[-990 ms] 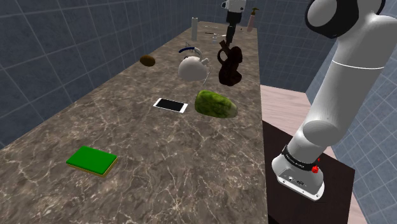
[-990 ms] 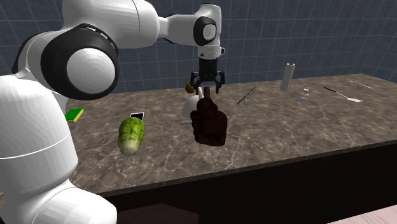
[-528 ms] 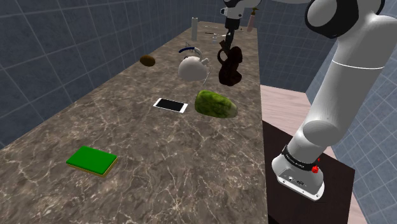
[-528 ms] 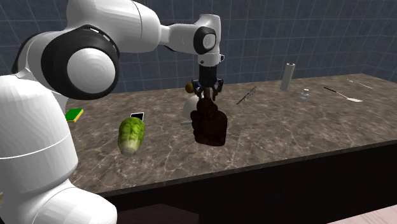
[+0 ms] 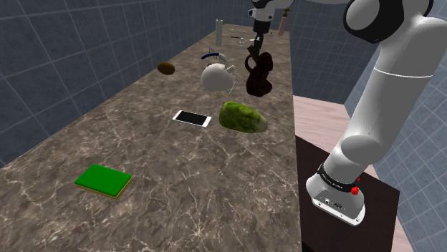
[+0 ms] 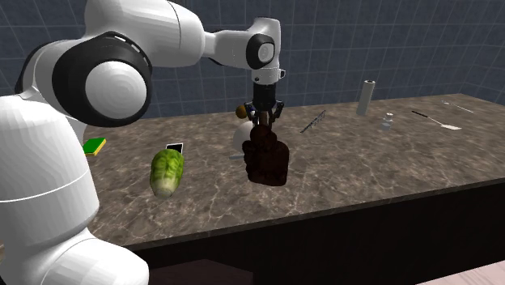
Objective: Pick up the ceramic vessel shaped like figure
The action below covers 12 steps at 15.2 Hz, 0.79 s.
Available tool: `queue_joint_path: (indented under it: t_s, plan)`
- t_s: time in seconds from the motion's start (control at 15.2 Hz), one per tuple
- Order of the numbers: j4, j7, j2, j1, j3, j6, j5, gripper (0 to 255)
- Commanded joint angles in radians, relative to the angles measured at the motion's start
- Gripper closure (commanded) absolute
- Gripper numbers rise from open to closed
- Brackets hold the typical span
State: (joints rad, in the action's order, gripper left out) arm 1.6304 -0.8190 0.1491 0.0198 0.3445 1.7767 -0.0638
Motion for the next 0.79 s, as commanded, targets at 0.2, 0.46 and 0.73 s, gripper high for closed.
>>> queue_joint_path:
  t_s: [0.2,0.46,0.73]
  plan:
    - [-0.042,0.0,0.003,0.002,0.001,-0.04,0.0,255]
    - [-0.104,0.0,0.009,0.005,0.002,-0.096,-0.001,255]
    - [-0.171,-0.001,0.02,0.008,0.004,-0.154,-0.005,255]
